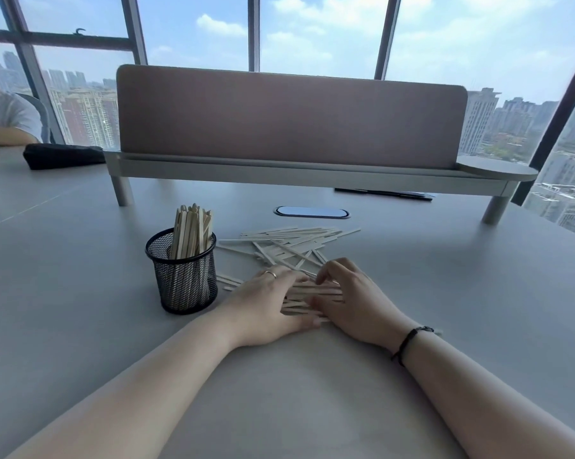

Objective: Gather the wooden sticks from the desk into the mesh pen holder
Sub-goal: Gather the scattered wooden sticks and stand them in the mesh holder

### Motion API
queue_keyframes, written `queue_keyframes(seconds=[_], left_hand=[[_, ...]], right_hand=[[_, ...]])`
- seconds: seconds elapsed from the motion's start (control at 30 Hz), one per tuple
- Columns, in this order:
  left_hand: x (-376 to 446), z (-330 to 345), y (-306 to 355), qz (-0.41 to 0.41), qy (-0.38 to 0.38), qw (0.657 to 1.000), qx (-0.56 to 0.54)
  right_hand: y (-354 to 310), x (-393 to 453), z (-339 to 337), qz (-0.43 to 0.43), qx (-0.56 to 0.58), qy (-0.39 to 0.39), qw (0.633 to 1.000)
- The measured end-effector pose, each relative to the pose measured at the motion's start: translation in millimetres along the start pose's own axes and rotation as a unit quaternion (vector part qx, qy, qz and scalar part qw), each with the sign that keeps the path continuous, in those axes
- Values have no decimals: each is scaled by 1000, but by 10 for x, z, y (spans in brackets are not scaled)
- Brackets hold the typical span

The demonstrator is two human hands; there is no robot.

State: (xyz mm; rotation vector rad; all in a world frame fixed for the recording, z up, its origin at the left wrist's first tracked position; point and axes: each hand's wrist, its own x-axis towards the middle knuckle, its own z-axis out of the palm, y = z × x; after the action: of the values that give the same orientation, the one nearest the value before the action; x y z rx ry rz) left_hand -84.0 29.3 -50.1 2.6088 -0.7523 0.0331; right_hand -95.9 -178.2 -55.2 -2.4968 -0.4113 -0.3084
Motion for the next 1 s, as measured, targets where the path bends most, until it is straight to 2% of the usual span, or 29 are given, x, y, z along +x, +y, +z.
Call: queue_keyframes(seconds=[0.13, 0.2, 0.27, 0.4, 0.57, 0.67, 0.8, 1.0], left_hand=[[31, 6, -27, -5, 16, 1000, -2], [58, -10, -39, -22, 18, 999, 38], [80, -26, -38, -43, 16, 996, 70], [133, -25, -40, -63, -1, 995, 78], [173, 7, -64, -68, -16, 995, 78], [201, 10, -67, -67, -20, 994, 82], [204, 5, -51, -58, -6, 995, 83], [210, 10, -67, -38, 14, 998, 54]], right_hand=[[-17, 201, -56, 34, 81, 83, 993], [30, 366, -95, 45, 61, 107, 991], [109, 545, -115, 59, 8, 88, 994], [312, 909, -15, 88, -54, -13, 995], [388, 1362, 151, 44, -161, -84, 982], [312, 1573, 237, 45, -182, -121, 975], [200, 1662, 361, 34, -172, -140, 975], [230, 1402, 246, 48, -140, -118, 982]])
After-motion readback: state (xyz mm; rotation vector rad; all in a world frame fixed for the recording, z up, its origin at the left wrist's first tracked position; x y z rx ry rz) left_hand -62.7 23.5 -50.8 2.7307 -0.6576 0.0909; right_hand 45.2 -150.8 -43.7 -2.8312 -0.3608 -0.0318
